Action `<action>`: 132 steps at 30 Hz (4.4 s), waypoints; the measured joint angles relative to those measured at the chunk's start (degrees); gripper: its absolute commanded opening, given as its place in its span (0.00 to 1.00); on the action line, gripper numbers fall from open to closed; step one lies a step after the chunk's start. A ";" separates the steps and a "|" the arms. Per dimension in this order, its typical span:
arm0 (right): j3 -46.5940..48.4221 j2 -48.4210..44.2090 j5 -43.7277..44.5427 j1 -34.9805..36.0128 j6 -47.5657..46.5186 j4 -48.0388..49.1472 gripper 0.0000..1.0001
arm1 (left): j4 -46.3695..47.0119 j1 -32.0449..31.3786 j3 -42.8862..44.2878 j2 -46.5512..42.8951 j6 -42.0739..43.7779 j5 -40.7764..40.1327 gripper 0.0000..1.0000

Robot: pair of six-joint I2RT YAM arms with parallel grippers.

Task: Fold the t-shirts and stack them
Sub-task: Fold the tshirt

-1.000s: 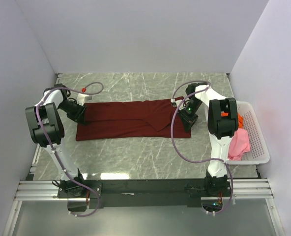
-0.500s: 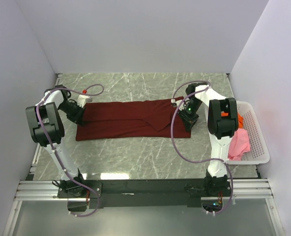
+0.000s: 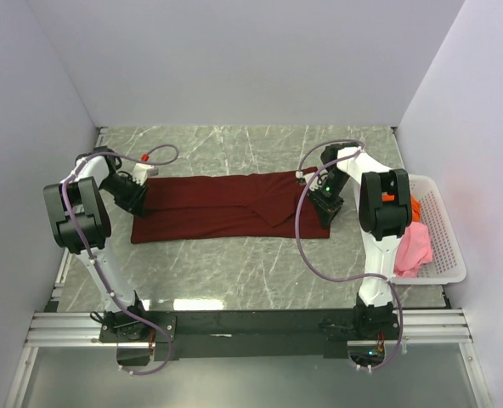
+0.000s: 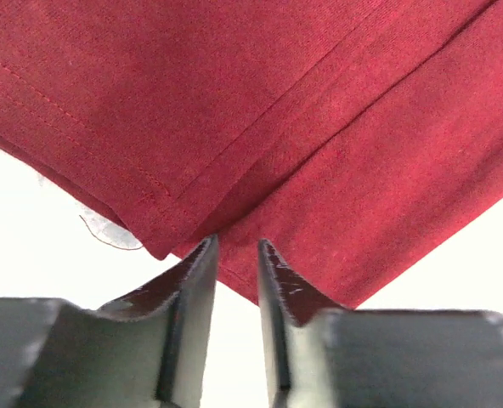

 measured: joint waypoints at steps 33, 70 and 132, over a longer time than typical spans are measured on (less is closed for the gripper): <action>0.85 0.94 0.17 0.02 1.11 -0.44 0.23 | 1.53 0.02 -1.38 0.02 1.95 -0.79 0.01; 3.67 1.86 1.73 1.01 2.27 -0.85 0.25 | 4.70 3.23 -0.94 -1.01 -2.73 0.35 0.38; 26.38 -8.37 28.72 10.45 5.27 31.74 0.38 | 23.26 -31.41 -20.59 -13.00 -3.65 -10.95 0.51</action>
